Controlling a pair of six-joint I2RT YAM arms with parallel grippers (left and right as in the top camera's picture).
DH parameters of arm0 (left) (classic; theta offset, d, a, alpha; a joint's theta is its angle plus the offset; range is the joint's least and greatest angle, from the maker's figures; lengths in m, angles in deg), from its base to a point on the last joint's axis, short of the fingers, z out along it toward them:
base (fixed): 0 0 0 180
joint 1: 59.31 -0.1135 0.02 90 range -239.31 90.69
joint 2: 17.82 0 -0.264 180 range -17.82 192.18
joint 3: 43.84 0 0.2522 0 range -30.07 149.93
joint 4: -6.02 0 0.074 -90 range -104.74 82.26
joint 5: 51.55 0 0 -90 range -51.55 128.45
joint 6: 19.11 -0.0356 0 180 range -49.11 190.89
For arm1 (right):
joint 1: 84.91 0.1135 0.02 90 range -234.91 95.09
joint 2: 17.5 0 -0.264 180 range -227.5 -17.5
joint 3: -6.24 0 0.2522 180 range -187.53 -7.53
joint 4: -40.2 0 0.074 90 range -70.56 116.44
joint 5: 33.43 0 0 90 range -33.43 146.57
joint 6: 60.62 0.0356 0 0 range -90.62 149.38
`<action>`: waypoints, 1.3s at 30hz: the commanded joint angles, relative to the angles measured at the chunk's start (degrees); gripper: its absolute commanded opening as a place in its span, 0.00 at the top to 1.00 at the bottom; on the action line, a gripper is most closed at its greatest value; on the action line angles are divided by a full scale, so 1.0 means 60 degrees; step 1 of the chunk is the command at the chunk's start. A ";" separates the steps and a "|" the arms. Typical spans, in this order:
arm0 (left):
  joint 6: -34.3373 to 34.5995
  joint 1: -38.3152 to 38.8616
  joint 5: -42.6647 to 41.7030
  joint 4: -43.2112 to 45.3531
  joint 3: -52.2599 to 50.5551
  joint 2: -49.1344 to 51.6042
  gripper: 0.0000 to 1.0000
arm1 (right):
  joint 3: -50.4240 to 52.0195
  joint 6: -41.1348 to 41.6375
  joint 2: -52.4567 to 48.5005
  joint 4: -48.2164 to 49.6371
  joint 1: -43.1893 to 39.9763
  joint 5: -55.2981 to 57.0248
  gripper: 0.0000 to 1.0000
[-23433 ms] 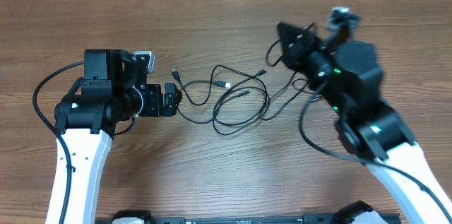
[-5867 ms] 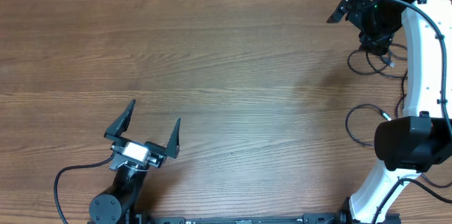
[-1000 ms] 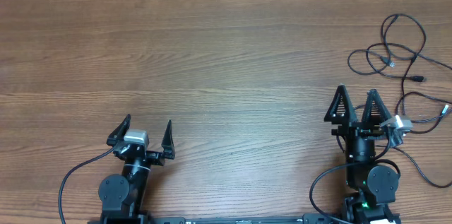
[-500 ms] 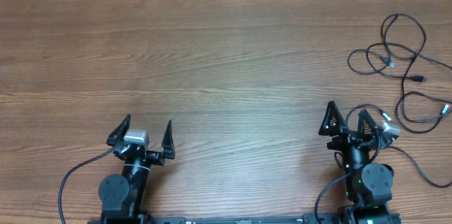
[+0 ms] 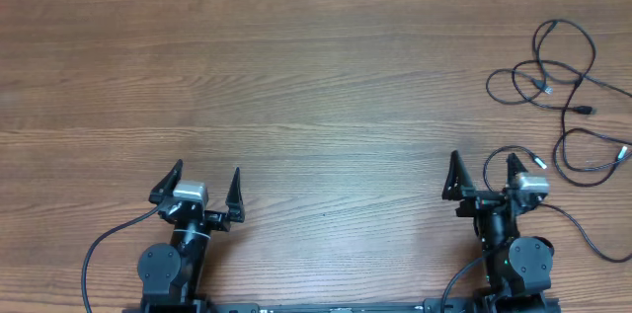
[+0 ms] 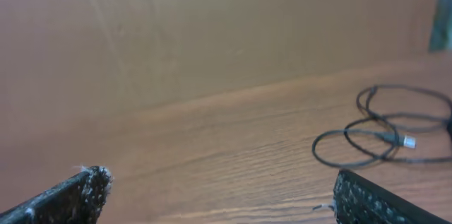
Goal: Untangle cables
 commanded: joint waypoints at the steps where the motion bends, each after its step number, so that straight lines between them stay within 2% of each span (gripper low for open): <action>1: 0.0051 -0.0007 0.0095 -0.0029 -0.0033 -0.0084 0.00 | 0.0102 -0.1570 0.0113 -0.0036 -0.0328 -0.0710 0.00; 39: 0.0051 -0.0007 0.0095 -0.0029 -0.0033 -0.0084 0.00 | 0.0102 -0.1566 0.0109 -0.0015 -0.0470 -0.0834 0.00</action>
